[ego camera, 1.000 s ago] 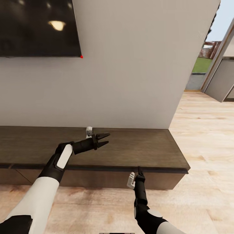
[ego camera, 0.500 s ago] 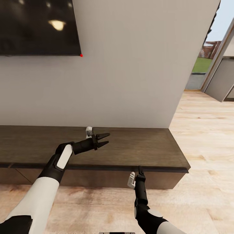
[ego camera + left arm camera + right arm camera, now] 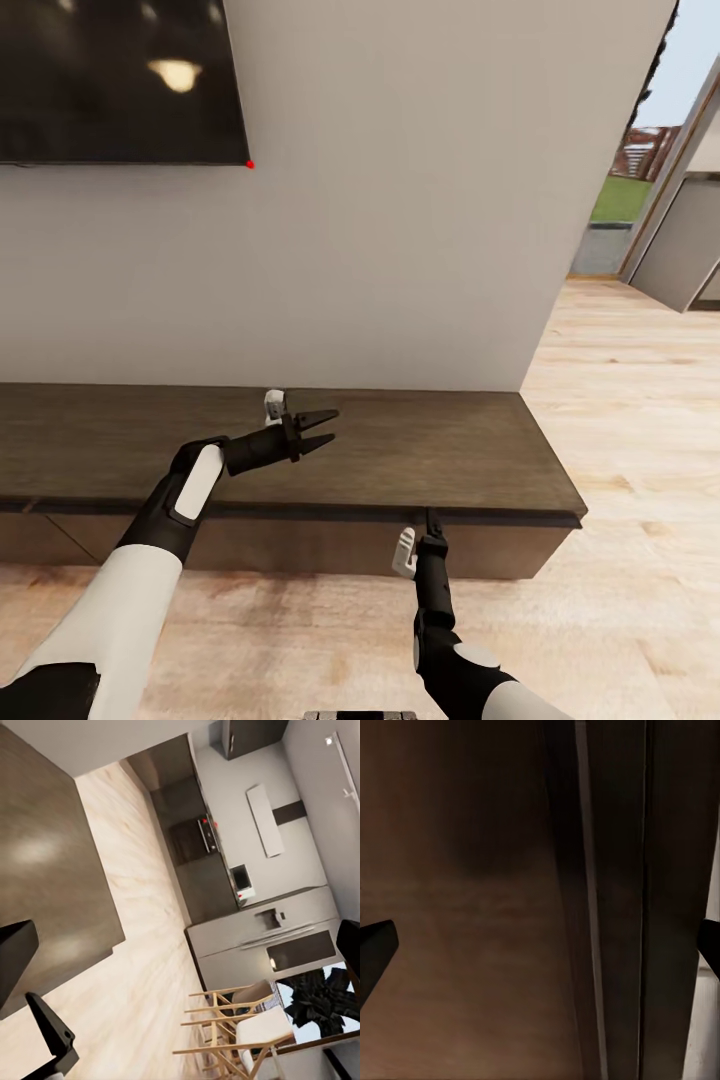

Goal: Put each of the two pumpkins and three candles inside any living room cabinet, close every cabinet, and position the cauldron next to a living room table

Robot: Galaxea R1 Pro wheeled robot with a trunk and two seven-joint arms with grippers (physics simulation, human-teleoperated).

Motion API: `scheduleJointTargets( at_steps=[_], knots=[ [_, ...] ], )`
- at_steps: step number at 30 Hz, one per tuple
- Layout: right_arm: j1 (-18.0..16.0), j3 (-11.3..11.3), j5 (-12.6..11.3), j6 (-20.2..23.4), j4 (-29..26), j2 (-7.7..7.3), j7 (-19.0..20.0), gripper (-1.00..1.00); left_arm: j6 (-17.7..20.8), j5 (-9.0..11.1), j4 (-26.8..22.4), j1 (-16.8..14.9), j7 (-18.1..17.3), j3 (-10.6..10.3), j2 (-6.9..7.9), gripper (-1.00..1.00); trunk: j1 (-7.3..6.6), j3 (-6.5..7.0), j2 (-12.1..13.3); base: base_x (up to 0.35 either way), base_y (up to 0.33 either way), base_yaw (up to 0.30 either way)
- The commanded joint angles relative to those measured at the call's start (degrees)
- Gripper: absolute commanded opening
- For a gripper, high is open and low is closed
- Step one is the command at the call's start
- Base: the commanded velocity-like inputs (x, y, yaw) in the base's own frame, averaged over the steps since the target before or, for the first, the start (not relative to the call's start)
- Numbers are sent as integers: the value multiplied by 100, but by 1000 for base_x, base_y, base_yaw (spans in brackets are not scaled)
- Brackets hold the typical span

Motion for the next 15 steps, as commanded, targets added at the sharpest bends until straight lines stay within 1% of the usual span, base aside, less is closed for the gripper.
scheduleJointTargets(
  at_steps=[1, 5, 10, 13, 15],
  knots=[
    [0, 1, -14, 15, 17, 1, 132, 100, 21, -13, 1, -4, -25, 6, -1, 100, 22, -24, -43, 0, 0, 0],
    [0, 9, -17, 19, 15, 9, 27, 100, 19, -9, 1, -4, -25, 6, -1, 100, 22, -24, -43, 0, 0, 0],
    [0, 10, -44, 33, 21, 43, -252, 100, 19, -14, 1, -4, -25, 6, -1, 100, 22, -24, -43, 0, 0, 0],
    [0, 10, -48, 37, 22, 50, -314, 100, 19, -14, -2, -4, -25, 6, -1, 100, 22, -24, -43, 0, 0, 0],
    [0, 10, -49, 37, 20, 52, -322, 100, 19, -14, 0, -4, -25, 6, -1, 100, 66, -60, -123, 0, 0, 0]
  ],
)
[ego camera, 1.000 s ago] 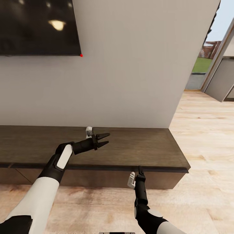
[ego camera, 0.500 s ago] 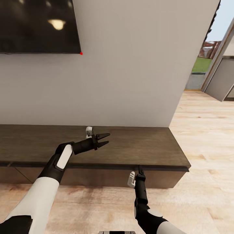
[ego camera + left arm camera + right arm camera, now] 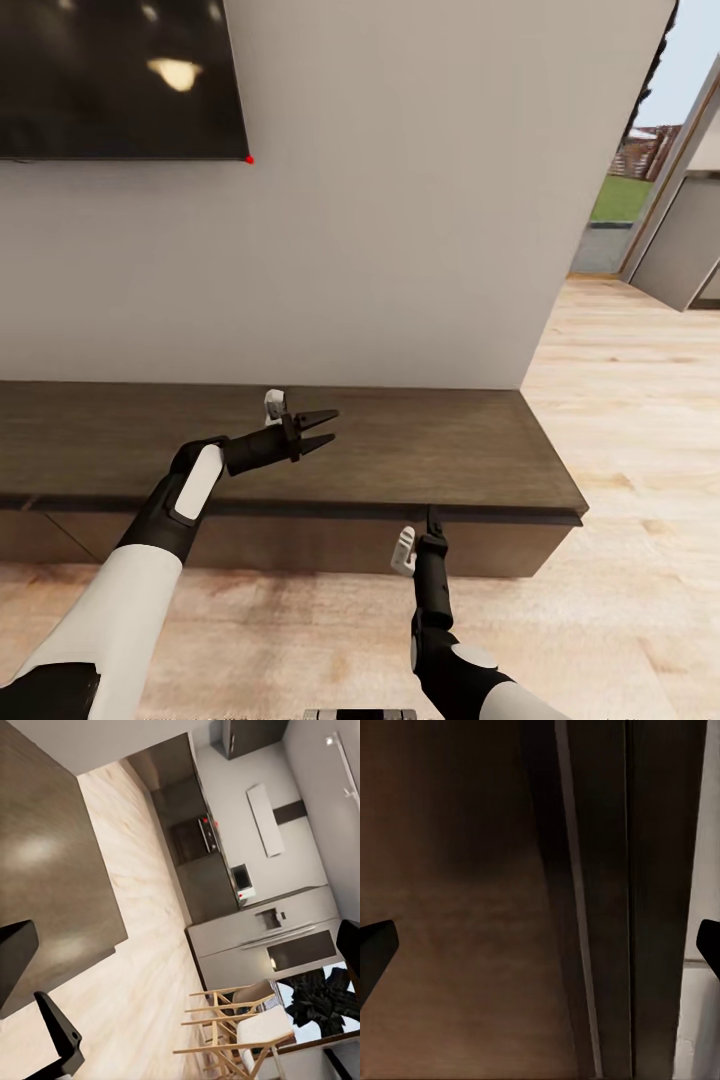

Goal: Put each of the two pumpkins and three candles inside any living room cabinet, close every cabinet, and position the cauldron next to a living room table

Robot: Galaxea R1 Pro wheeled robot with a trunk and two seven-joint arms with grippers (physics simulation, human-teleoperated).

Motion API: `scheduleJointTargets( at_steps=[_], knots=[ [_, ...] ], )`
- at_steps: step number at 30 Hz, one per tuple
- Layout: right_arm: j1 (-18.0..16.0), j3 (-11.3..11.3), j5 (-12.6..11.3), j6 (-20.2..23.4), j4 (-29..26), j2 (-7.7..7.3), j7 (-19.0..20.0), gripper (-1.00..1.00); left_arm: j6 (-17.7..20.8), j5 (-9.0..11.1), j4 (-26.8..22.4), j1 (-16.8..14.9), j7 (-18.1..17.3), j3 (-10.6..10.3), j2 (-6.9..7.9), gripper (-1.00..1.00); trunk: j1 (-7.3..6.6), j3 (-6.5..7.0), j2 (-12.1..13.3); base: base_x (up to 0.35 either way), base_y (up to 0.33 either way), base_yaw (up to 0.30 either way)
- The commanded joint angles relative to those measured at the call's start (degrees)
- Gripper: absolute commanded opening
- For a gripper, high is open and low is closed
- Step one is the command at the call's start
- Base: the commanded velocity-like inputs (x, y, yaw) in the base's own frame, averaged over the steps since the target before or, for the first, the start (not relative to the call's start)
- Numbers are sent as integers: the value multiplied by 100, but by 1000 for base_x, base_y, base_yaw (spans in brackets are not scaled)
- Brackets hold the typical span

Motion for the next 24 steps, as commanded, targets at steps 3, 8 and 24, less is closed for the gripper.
scheduleJointTargets(
  at_steps=[3, 8, 24],
  knots=[
    [-3, -5, 50, 56, 1, 1, -20, 100, 21, -12, 2, -3, -26, 6, -1, 100, 13, -25, -28, 0, 0, 0],
    [-3, -16, 45, 63, -3, 2, -107, 100, 21, -12, 2, -3, -26, 6, -2, 100, 13, -25, -28, 0, 0, 0],
    [-3, -12, 79, 65, 33, 2, -352, 100, 21, -3, 11, -3, -26, 7, -8, 100, 13, -25, -28, 0, 0, 0]
  ],
)
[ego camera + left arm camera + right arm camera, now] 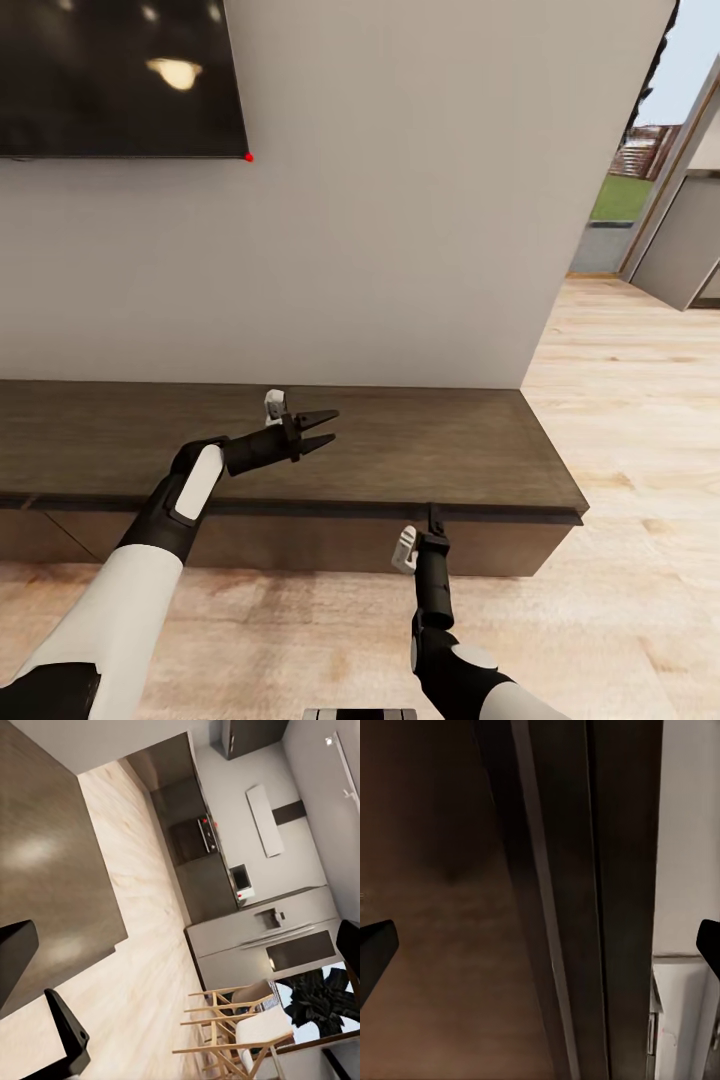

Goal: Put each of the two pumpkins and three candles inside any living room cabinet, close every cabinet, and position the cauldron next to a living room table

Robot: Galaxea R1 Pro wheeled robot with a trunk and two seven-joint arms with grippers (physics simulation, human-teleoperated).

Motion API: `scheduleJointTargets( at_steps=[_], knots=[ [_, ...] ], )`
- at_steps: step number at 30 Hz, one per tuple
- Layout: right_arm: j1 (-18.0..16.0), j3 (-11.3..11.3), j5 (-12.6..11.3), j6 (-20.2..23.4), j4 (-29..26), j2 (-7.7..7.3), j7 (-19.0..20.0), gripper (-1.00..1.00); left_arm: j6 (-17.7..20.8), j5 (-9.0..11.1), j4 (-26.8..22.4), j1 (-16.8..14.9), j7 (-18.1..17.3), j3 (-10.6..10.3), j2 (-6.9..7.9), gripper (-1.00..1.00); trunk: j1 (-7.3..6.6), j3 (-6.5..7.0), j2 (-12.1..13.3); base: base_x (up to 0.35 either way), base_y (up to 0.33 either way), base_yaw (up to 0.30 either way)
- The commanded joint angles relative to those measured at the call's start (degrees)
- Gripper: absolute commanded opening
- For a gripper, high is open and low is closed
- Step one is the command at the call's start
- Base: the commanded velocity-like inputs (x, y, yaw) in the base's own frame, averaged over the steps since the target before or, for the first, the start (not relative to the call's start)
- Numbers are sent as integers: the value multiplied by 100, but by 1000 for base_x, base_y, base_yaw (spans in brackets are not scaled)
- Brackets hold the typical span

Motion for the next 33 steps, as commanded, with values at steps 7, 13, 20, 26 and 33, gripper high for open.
scheduleJointTargets(
  at_steps=[7, 13, 20, 26, 33],
  knots=[
    [-3, 1, 34, 56, 34, 2, -13, 100, 20, -16, 2, -3, -27, 7, -1, 100, -1, -4, -2, 0, 0, 0],
    [-3, 1, 36, 56, 34, 2, -13, 100, 20, 69, 2, -3, -89, 7, 1, 100, 7, -71, -6, 0, 0, 0],
    [-3, 1, 35, 56, 34, 2, -14, 100, 20, 215, 2, -3, -120, 6, 6, 100, 14, -137, -10, 0, 0, 0],
    [-3, 1, 38, 56, 34, 2, -22, 100, 20, 230, 9, -2, -122, 0, 7, 100, 14, -137, -10, 0, 0, 0],
    [-3, 1, 40, 56, 34, 2, -22, 100, 20, 230, 11, 5, -122, 2, 7, 100, 14, -137, -10, 24, 0, 0]
  ],
)
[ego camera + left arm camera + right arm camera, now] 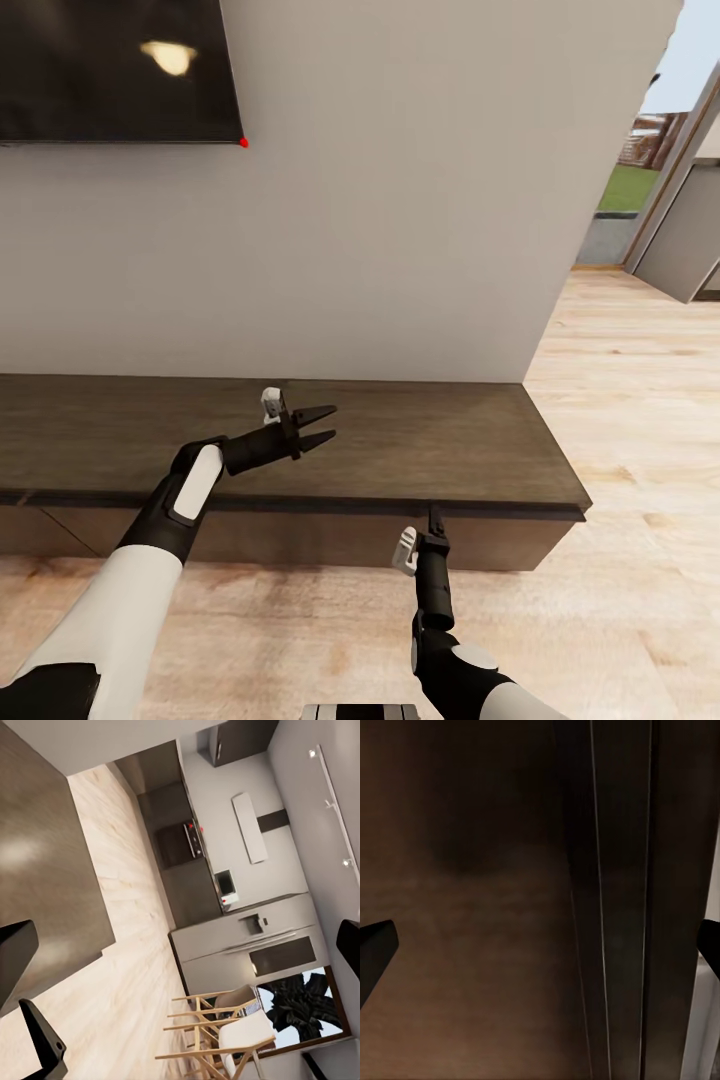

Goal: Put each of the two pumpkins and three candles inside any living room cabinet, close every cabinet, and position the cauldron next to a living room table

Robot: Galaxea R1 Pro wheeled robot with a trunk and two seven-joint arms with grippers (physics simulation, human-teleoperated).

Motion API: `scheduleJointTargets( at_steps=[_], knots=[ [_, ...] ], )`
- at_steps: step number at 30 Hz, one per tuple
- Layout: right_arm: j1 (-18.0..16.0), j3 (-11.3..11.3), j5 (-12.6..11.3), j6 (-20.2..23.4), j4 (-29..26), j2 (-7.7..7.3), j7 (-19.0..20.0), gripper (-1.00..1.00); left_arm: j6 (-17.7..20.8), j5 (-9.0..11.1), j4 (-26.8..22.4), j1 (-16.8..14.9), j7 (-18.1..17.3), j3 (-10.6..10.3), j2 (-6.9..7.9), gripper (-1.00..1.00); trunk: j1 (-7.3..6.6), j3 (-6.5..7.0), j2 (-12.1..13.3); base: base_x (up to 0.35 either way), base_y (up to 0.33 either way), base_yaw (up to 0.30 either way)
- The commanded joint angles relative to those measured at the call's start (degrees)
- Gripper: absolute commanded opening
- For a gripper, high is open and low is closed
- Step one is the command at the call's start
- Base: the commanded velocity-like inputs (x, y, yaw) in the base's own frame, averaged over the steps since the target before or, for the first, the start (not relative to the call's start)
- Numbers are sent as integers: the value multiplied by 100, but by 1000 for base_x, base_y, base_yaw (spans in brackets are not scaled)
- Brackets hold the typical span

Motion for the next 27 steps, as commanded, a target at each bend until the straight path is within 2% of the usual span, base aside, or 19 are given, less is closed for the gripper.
scheduleJointTargets(
  at_steps=[1, 16, 17, 27],
  knots=[
    [-3, -4, 53, 54, 4, 2, -13, 100, 20, -15, 1, -3, -25, 6, -1, 100, -1, -4, -2, 2, 0, 0],
    [-3, 2, 48, 62, 20, 2, -9, 100, 20, -17, 1, -1, -25, 3, -1, 100, -1, -4, -2, 0, 0, 0],
    [-3, 4, 40, 63, 38, 2, -8, -100, 20, -17, 1, -1, -25, 2, -1, 100, -1, -4, -2, 0, 0, 0],
    [-3, -4, -2, 65, 42, 2, -6, -100, 20, -17, 1, -1, -25, 2, -1, 100, -1, -4, -2, 0, 0, 0]
  ],
)
